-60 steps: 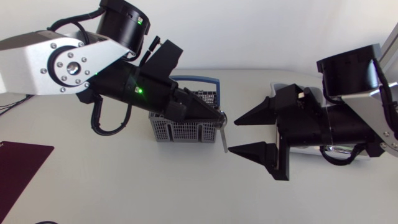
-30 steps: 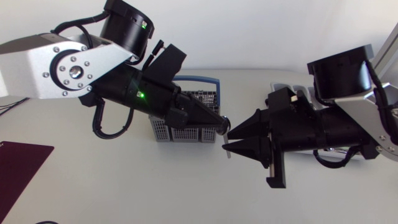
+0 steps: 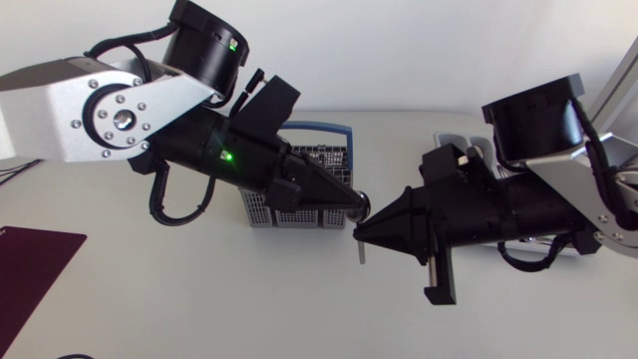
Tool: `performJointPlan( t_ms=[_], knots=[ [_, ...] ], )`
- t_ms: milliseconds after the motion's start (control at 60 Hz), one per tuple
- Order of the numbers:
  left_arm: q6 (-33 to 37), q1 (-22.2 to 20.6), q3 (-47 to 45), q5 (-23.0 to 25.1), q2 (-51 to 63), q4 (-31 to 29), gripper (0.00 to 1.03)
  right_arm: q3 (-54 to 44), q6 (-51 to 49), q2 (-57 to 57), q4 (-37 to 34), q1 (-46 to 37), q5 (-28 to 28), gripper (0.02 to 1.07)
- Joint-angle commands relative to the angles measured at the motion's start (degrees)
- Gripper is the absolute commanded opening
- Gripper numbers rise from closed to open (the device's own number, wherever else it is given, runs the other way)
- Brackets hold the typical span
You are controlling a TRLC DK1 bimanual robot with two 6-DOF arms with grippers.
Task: Transfer all utensils from the basket to the drawer tray.
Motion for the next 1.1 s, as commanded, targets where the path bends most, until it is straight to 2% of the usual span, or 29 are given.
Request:
performJointPlan(
  t_ms=[0,133,217,233,250,350,517,717,917,1000,1083],
  knots=[
    [0.77,-0.02,-0.64,1.09,-0.41,-0.03,0.33,1.23,1.77,0.98,-0.81,0.05,0.46,0.08],
    [0.68,0.86,1.12,1.00,-0.94,0.15,0.70,1.06,0.89,1.77,-2.30,-0.48,0.90,0.08],
    [0.51,1.12,2.35,0.74,-1.20,0.41,0.83,0.71,-0.16,1.86,-3.18,-1.27,0.99,0.08],
    [0.51,1.30,2.88,0.39,-1.46,0.59,0.91,0.53,-0.43,1.77,-3.45,-1.80,1.17,0.08],
    [0.51,1.38,3.05,0.04,-1.55,0.67,0.92,0.53,-0.78,1.77,-3.62,-2.15,1.17,0.08],
    [0.33,2.17,3.32,-2.95,-2.69,2.26,0.92,0.09,-3.33,1.77,-4.76,-5.93,1.43,0.08],
    [-1.34,7.10,4.46,-6.64,-3.22,3.05,0.94,-0.61,-9.04,1.77,-6.26,-15.34,3.36,0.08],
    [-1.16,13.34,3.93,-14.64,-2.61,3.93,0.95,-1.76,-20.11,3.26,-5.47,-30.01,9.25,0.08],
    [0.77,15.27,2.00,-18.24,-1.90,3.84,0.95,-3.87,-29.78,7.39,1.12,-41.44,15.05,0.08],
    [1.56,15.53,1.30,-20.00,-1.73,3.84,0.95,-6.41,-33.65,9.77,8.68,-44.69,20.15,0.08],
    [2.35,15.89,0.42,-20.97,-1.46,3.84,0.95,-7.82,-37.34,12.84,13.78,-48.03,22.26,0.08]
  ],
)
